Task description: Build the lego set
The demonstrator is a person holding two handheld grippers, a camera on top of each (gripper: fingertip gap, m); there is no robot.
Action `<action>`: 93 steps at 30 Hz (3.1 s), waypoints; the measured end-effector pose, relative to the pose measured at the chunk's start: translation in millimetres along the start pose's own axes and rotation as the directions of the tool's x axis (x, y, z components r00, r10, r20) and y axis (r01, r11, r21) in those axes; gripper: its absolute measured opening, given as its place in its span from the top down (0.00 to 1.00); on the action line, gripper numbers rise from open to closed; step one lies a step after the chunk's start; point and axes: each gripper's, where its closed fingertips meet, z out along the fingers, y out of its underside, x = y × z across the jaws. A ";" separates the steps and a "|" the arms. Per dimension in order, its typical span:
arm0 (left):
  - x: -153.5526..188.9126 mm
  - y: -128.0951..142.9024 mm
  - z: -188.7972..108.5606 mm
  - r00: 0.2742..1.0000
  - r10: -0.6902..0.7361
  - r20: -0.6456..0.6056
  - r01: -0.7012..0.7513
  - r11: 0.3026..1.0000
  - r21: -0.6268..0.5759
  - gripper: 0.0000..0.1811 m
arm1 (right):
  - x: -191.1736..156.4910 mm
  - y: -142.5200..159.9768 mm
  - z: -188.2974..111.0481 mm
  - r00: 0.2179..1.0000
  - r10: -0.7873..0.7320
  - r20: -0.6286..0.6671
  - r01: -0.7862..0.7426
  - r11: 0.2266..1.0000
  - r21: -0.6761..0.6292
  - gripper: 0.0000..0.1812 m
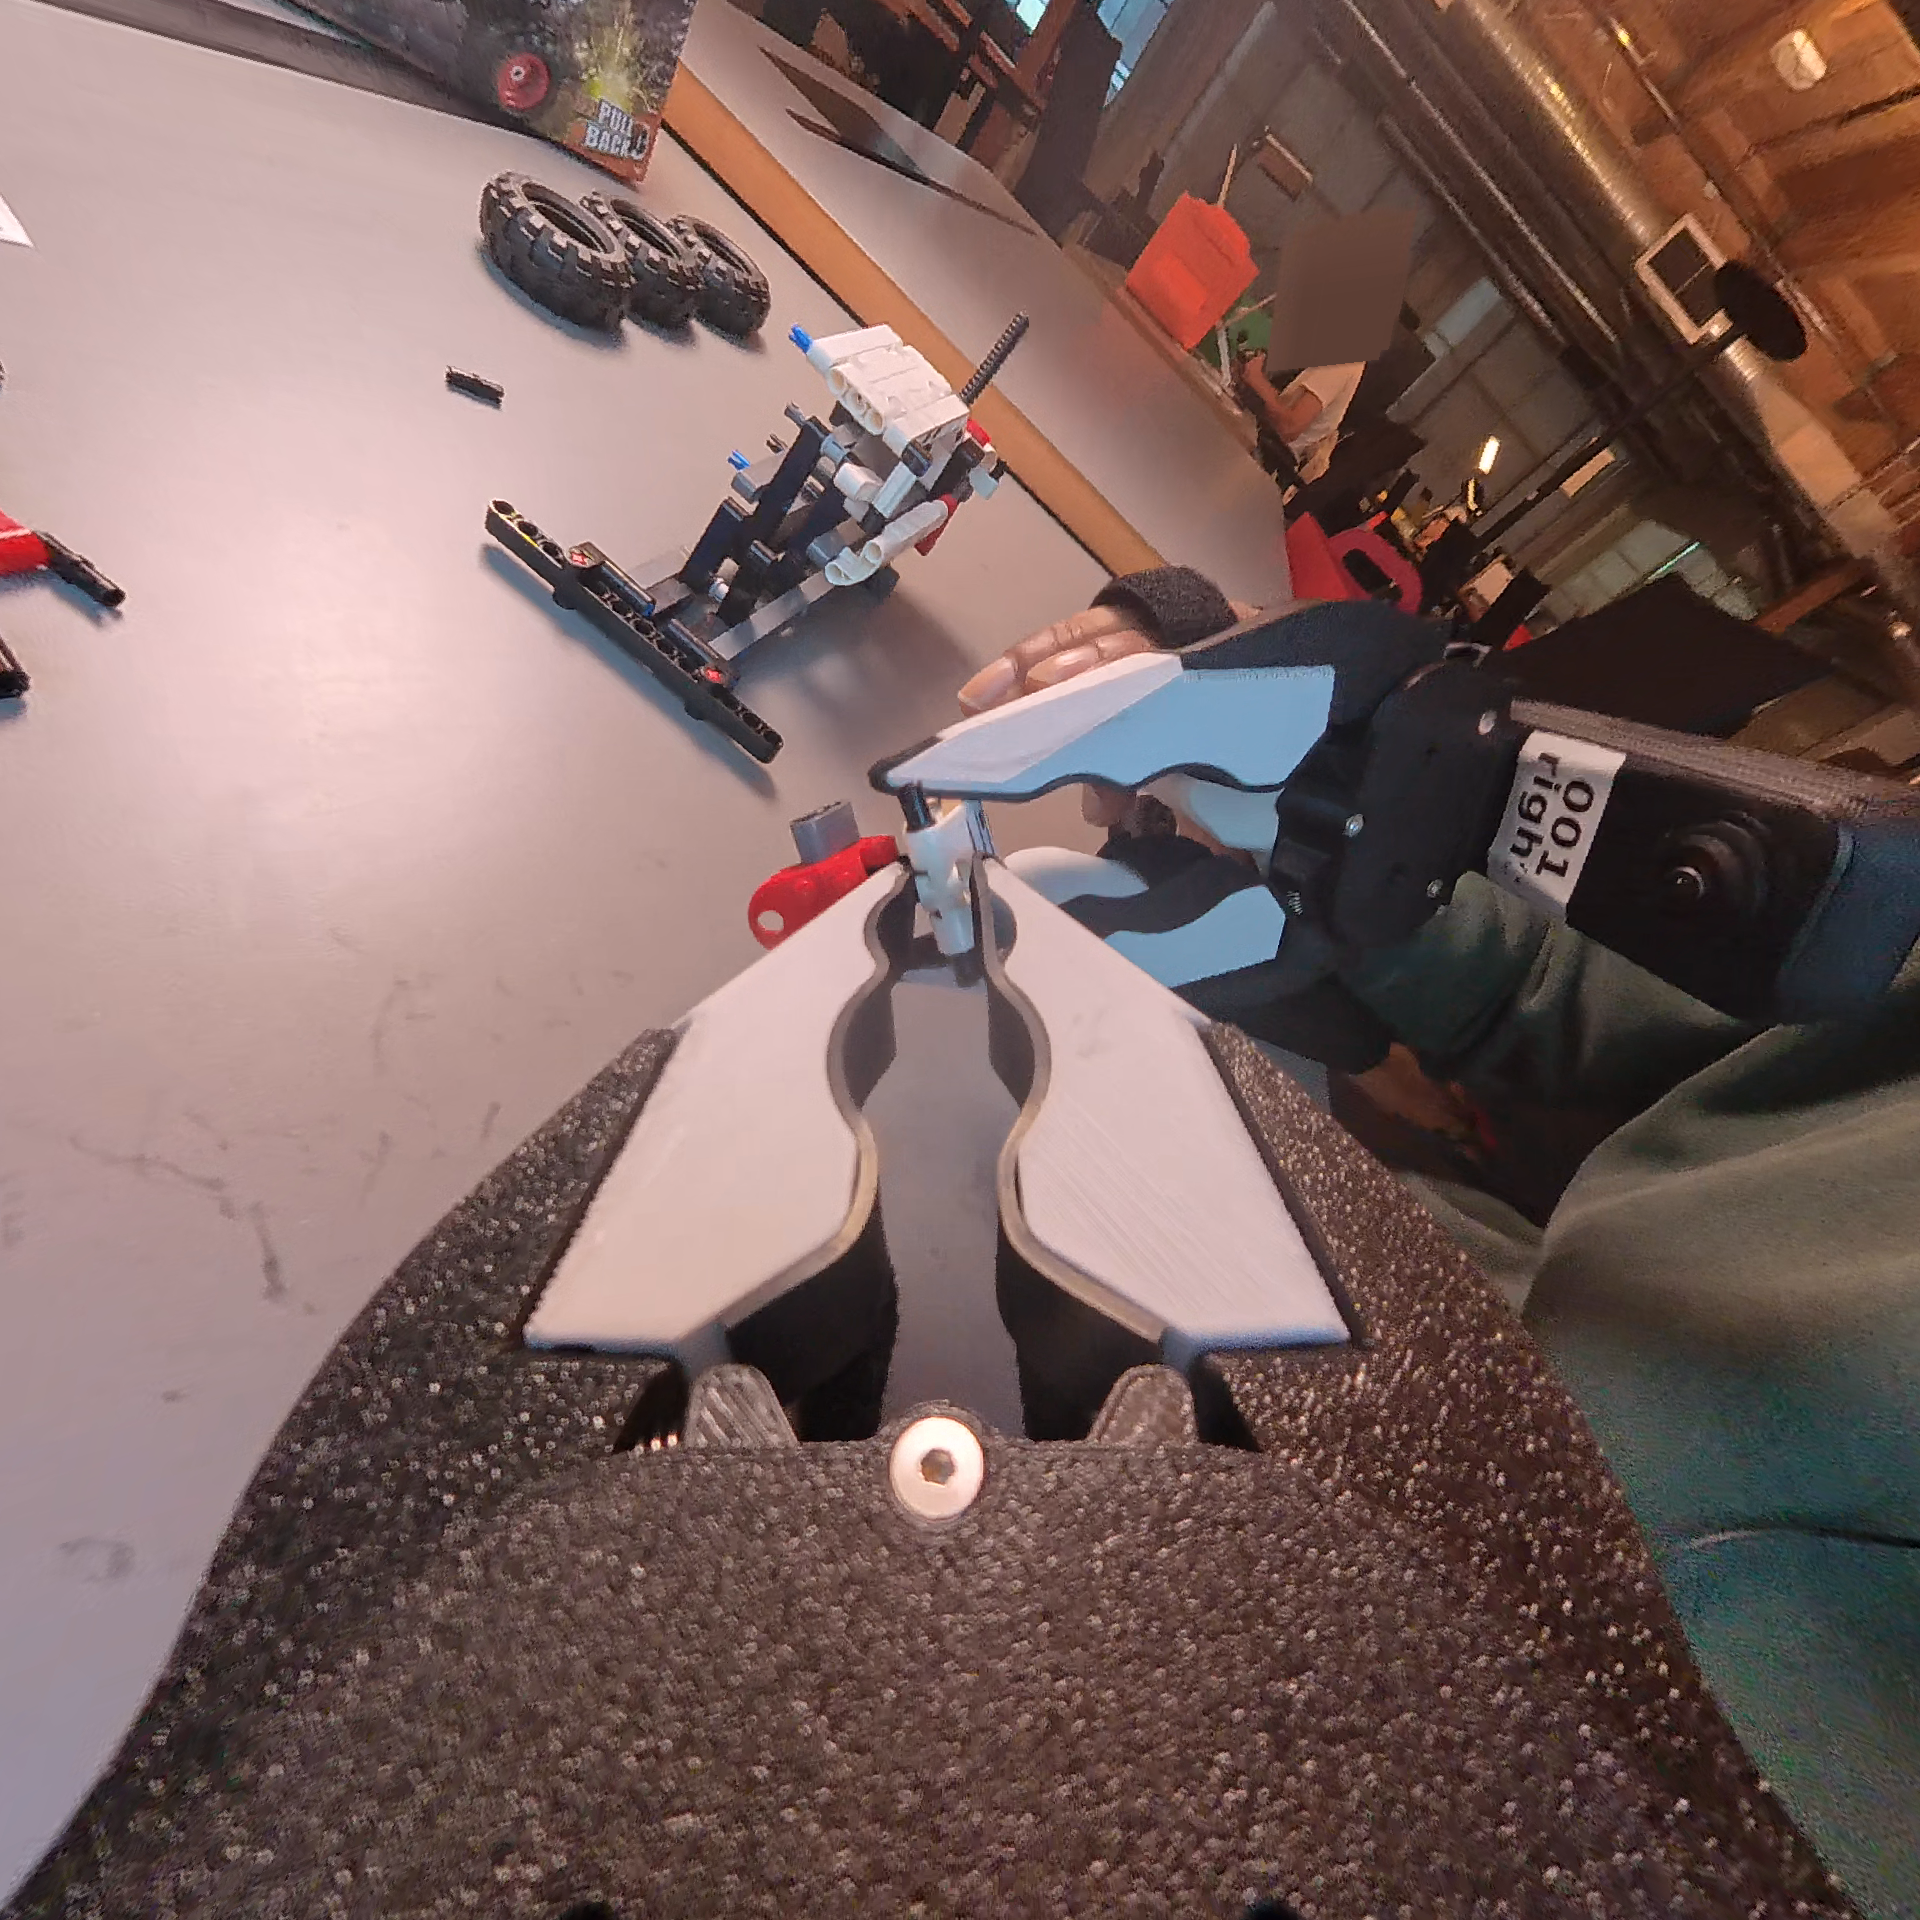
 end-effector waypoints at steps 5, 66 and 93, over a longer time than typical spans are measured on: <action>0.0 0.9 -0.4 0.996 0.082 0.033 -0.081 0.996 -0.021 0.94 | -1.8 0.0 0.0 1.000 0.005 0.013 -0.006 1.000 0.012 0.83; 25.7 -18.4 -17.3 0.975 0.162 -0.153 -0.154 0.986 0.066 0.81 | 39.3 -29.5 -43.1 0.195 0.679 0.708 -0.979 0.183 0.094 0.72; -10.1 18.1 -9.2 0.108 0.981 0.161 -0.889 0.168 -0.427 0.81 | -7.5 6.6 -18.7 0.651 0.621 0.436 -0.710 0.702 0.059 0.95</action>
